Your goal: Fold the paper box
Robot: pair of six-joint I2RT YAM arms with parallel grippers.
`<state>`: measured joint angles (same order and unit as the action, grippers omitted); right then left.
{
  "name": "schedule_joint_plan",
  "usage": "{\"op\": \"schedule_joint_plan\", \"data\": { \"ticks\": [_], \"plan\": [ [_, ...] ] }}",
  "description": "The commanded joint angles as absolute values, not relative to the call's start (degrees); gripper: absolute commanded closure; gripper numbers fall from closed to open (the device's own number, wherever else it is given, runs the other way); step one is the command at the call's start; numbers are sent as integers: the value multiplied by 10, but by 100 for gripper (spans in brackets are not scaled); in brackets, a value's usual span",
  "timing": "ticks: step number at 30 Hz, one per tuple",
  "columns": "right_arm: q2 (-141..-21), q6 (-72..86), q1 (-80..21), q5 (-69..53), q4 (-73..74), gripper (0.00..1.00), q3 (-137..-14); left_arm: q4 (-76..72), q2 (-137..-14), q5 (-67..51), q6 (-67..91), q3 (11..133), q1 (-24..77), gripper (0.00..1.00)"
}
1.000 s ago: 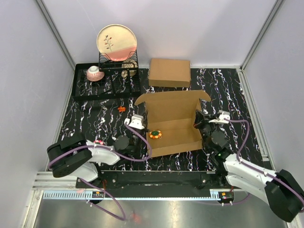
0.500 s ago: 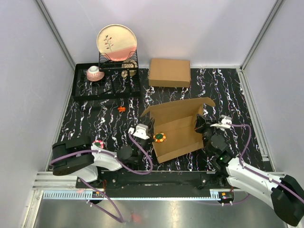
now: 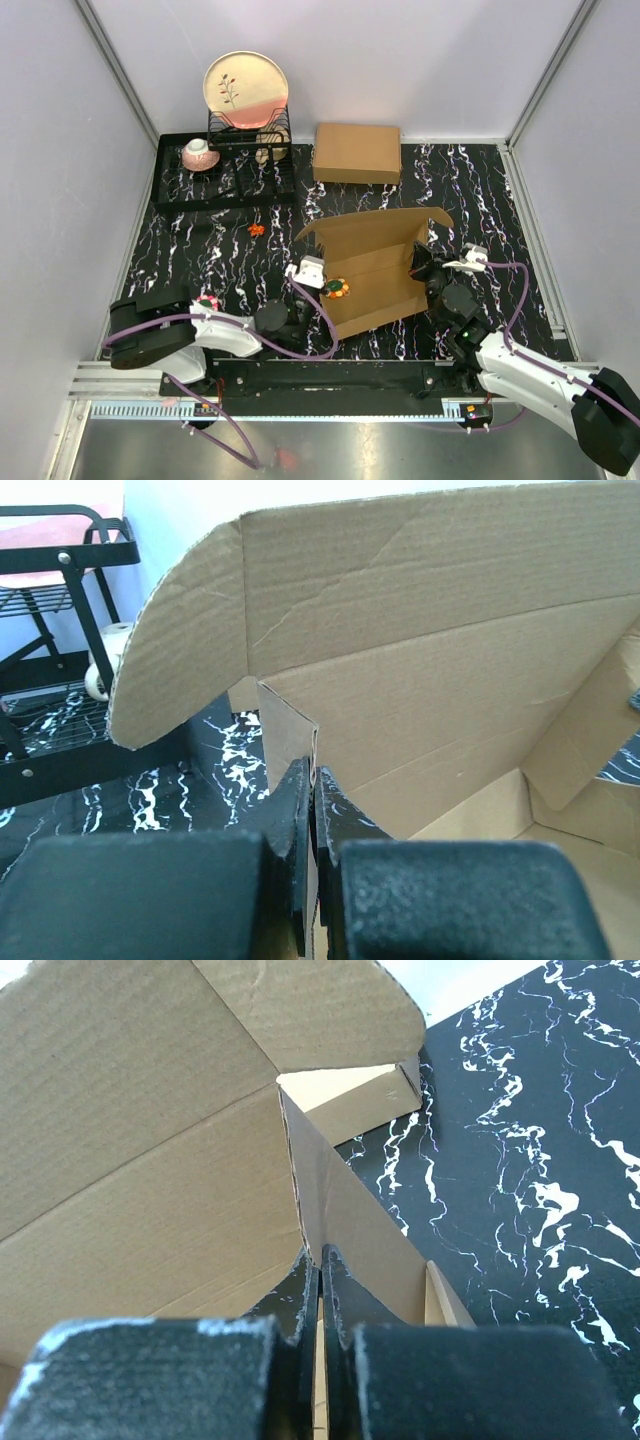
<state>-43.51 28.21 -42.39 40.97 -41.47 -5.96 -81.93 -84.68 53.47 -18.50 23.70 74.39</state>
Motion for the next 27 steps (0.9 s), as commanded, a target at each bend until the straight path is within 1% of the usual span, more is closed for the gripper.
{"op": "schedule_joint_plan", "data": {
  "ticks": [1,7,12,19,22,27],
  "plan": [
    [-453,309,-453,337,-320,100,-40,-954,-844,502,-188,274,740,100],
    [-468,315,-453,329,-346,100,-40,-954,-831,496,-173,285,696,100],
    [-533,308,-458,330,-420,100,-57,-954,-810,479,-141,258,656,100],
    [-683,302,-473,318,-525,100,-92,-954,-771,444,-91,217,581,100],
    [-721,303,-489,323,-566,100,-96,-954,-757,416,-82,209,549,100],
    [-736,298,-500,333,-576,100,-95,-948,-730,380,-48,195,520,100]
  ]
}}
